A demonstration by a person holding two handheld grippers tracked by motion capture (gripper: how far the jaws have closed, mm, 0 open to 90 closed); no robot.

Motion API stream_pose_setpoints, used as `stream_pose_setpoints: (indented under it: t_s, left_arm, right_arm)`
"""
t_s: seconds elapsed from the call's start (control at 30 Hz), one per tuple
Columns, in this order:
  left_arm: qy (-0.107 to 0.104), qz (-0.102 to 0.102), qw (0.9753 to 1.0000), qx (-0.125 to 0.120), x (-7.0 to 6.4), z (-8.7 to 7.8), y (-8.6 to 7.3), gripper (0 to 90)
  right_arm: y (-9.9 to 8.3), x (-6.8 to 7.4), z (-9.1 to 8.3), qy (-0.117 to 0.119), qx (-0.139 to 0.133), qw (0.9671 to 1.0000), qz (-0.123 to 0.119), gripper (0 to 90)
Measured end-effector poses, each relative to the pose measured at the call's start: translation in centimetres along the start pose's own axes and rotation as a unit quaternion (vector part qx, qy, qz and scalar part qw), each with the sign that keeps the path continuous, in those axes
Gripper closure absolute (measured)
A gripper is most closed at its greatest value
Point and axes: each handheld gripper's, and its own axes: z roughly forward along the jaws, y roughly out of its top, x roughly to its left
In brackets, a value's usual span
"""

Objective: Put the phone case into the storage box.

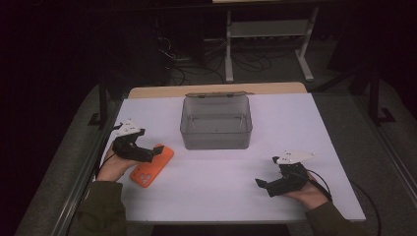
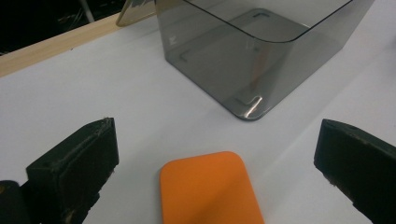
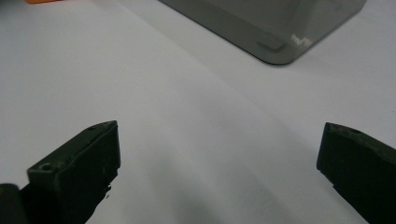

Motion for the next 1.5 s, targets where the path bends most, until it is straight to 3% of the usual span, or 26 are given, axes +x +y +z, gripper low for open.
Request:
stream_pose_setpoints:
  t_s: [0.63,0.87,1.5]
  left_arm:
    - [0.005,0.001,0.9992,0.041,-0.1,0.1,-0.6,0.0]
    - [0.010,0.004,0.9971,0.075,-0.2,0.2,-1.0,0.0]
    - [0.009,-0.003,0.9931,0.117,-0.2,0.2,-1.6,0.0]
  right_arm:
    - [0.0,0.0,0.0,-0.001,0.000,1.0000,0.000,0.0]
    - [0.0,0.0,0.0,-0.001,0.000,1.0000,-0.001,0.0]
    - [0.0,0.0,0.0,-0.001,0.000,1.0000,0.000,0.0]
